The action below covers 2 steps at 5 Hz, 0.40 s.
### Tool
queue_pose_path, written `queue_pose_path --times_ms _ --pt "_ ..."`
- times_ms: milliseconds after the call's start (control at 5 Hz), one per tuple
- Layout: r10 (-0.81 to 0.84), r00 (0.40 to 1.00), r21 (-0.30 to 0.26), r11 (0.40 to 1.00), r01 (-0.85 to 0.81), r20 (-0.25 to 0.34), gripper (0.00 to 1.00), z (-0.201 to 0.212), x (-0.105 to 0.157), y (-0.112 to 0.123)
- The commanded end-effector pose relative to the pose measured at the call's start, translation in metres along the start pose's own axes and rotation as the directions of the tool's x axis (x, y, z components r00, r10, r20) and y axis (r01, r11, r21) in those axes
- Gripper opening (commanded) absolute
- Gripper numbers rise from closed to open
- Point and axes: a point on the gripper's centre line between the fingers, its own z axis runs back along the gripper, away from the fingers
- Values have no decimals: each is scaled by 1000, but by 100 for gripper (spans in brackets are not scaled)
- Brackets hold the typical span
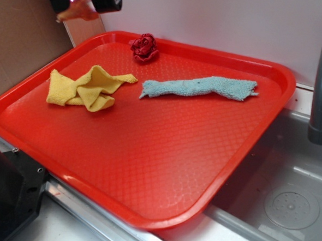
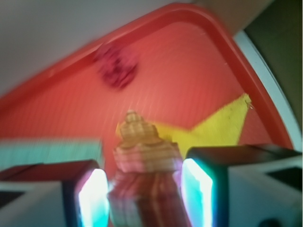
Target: Grab the shell.
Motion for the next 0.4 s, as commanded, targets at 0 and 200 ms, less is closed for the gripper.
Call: queue_pose_path --times_ms 0,200 --pt "-206 978 -75 975 207 32 0 66 -41 11" --pt "-121 992 -109 986 125 37 0 71 -43 21"
